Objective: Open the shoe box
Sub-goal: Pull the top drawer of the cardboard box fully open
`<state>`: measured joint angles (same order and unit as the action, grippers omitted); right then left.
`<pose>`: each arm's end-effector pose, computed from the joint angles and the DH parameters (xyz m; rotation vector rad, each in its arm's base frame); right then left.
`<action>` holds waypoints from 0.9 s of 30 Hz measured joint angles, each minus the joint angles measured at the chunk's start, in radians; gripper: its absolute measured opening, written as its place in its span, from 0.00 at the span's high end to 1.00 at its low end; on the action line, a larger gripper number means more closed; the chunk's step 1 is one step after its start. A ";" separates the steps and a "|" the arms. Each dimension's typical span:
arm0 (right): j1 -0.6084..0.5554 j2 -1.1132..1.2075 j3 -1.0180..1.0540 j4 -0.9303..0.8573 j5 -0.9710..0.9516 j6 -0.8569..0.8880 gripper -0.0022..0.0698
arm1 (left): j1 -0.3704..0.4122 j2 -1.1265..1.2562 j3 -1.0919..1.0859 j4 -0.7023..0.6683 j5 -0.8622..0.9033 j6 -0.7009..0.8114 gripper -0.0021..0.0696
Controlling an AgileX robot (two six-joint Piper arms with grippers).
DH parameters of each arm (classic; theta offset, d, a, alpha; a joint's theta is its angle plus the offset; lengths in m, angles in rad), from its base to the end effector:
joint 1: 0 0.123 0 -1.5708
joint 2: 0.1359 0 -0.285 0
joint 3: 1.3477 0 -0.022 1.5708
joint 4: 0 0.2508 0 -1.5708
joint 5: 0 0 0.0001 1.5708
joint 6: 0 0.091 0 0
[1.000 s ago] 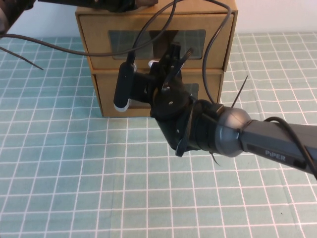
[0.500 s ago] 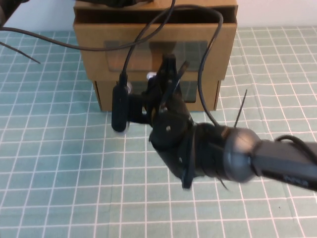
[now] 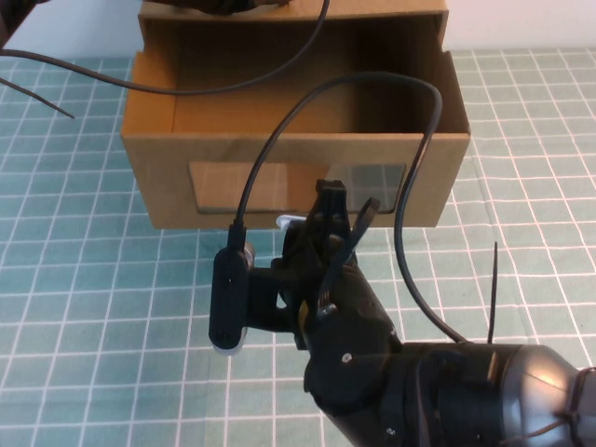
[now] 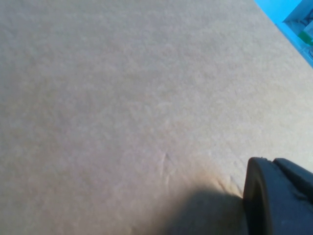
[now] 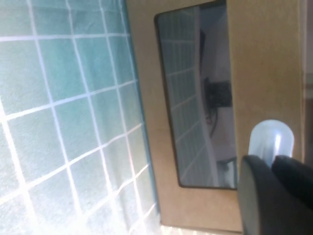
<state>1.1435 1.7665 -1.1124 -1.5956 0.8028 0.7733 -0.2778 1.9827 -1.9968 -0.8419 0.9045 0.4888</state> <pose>0.2131 0.3099 0.2438 -1.3623 1.4541 -0.6428 0.4243 -0.1765 0.3718 0.5381 2.1119 -0.9041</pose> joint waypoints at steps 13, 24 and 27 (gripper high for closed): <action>0.001 -0.008 0.007 0.117 -0.009 0.000 0.91 | 0.000 -0.002 0.000 0.000 0.010 -0.003 0.98; 0.001 -0.140 0.007 0.262 -0.072 -0.032 0.56 | 0.000 -0.002 0.000 0.005 0.008 -0.015 0.98; 0.001 -0.200 0.007 0.326 -0.087 -0.034 0.44 | 0.000 -0.002 0.000 0.005 0.001 -0.017 0.98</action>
<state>1.1440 1.5666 -1.1051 -1.2699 0.7159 0.7393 -0.2778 1.9804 -1.9968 -0.8373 0.9053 0.4720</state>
